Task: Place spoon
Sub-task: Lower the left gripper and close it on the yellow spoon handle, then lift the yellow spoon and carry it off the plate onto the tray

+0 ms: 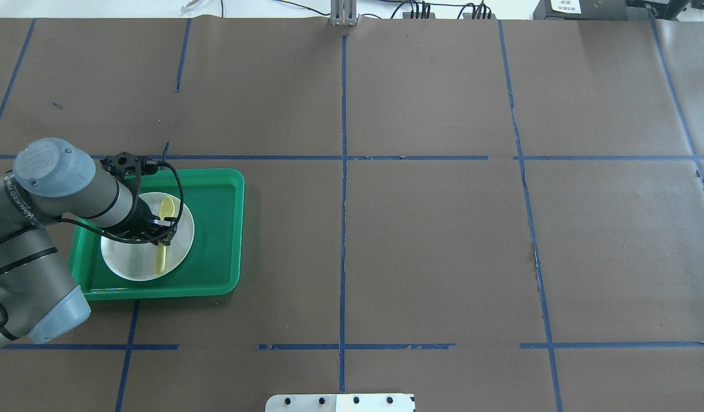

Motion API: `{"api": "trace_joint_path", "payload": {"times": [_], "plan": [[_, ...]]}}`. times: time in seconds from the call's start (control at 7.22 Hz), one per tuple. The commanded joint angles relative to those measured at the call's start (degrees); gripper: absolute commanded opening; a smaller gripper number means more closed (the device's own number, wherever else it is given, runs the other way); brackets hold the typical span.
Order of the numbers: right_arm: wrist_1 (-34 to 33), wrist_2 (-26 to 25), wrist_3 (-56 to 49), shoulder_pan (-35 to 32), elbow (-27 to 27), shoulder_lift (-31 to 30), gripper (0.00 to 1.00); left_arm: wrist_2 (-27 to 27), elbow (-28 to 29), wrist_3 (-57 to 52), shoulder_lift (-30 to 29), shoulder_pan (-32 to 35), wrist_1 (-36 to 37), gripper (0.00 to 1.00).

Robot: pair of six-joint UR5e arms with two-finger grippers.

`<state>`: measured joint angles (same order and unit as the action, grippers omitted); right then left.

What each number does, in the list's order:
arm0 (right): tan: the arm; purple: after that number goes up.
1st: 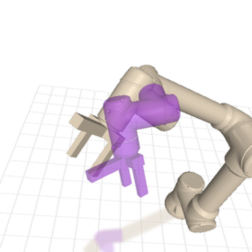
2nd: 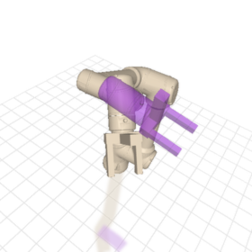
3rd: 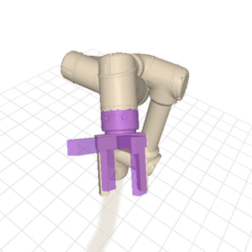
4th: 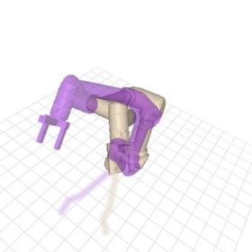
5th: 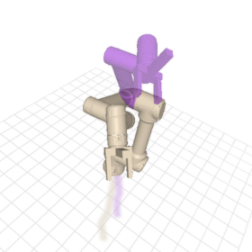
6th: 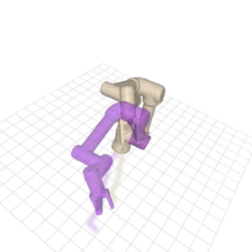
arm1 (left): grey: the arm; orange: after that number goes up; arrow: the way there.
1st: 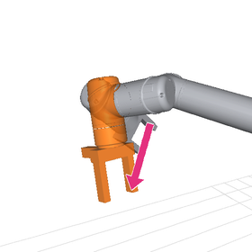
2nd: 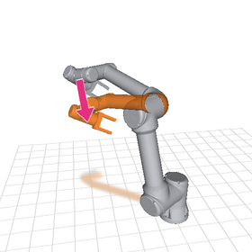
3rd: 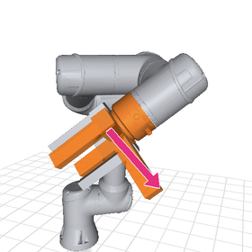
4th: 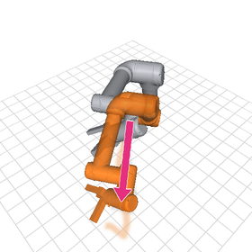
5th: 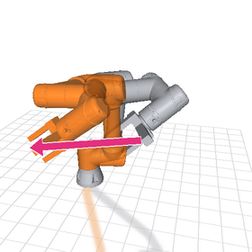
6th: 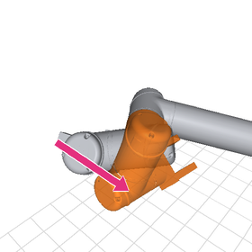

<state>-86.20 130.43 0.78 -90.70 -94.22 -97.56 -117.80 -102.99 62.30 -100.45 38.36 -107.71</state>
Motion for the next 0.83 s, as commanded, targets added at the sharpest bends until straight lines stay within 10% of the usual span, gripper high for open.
{"api": "trace_joint_path", "payload": {"times": [0.0,0.69], "plan": [[0.07,0.00,0.01,0.00,0.00,0.00,1.00,0.03,-5.18,0.53,-1.22,2.84,7.36,0.00],[-0.02,0.00,0.01,0.00,0.00,0.00,1.00,4.34,3.76,12.66,-13.01,-3.02,11.99,0.00]]}}
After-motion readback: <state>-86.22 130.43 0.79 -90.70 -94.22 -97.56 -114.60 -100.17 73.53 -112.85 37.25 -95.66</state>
